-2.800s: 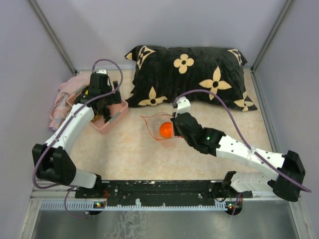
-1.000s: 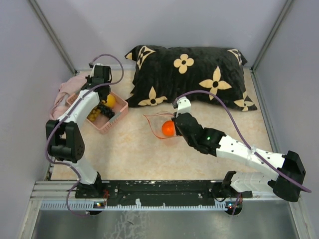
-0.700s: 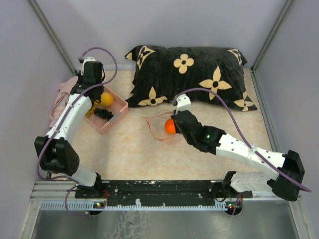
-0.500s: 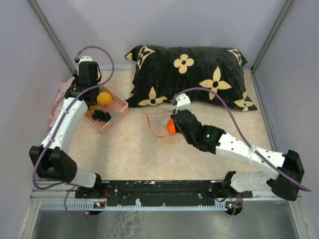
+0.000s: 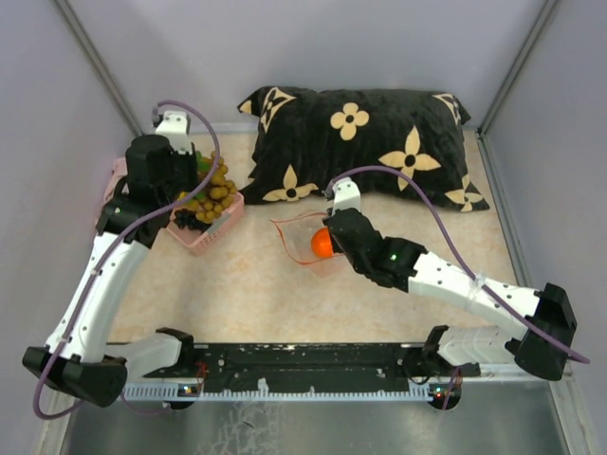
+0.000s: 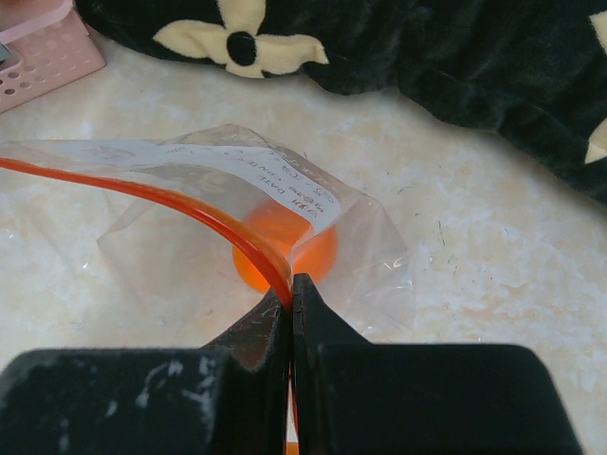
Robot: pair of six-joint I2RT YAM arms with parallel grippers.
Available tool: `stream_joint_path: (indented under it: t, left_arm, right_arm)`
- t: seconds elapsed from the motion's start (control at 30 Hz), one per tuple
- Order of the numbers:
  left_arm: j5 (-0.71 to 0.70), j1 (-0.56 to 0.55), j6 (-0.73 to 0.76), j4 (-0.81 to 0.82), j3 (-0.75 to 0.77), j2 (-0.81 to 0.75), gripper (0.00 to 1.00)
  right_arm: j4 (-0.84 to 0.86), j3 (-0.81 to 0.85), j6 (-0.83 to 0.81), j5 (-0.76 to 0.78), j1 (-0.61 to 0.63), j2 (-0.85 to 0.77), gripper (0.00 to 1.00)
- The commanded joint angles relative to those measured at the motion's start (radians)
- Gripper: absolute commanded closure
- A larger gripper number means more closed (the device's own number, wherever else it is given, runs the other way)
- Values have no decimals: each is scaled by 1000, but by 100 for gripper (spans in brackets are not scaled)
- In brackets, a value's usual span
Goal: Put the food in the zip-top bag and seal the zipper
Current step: Pick up the fake fruit from the bin, then place the fake fruit in the zipper food storage bag.
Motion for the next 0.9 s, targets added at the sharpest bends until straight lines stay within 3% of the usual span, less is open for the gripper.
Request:
stream_joint_path:
  t: [0.0, 0.4, 0.7, 0.87]
  left_arm:
    - [227, -63, 44, 62, -52, -76, 100]
    - [749, -117, 129, 258, -155, -225, 100]
    - [991, -128, 96, 495, -277, -304, 100]
    - [1057, -141, 31, 672, -397, -348, 100]
  right_arm:
    - [48, 52, 11, -2, -10, 2, 100]
    - [63, 13, 33, -49, -9, -29, 100]
    - [84, -9, 43, -124, -10, -36, 100]
    - [106, -22, 51, -205, -35, -50, 100]
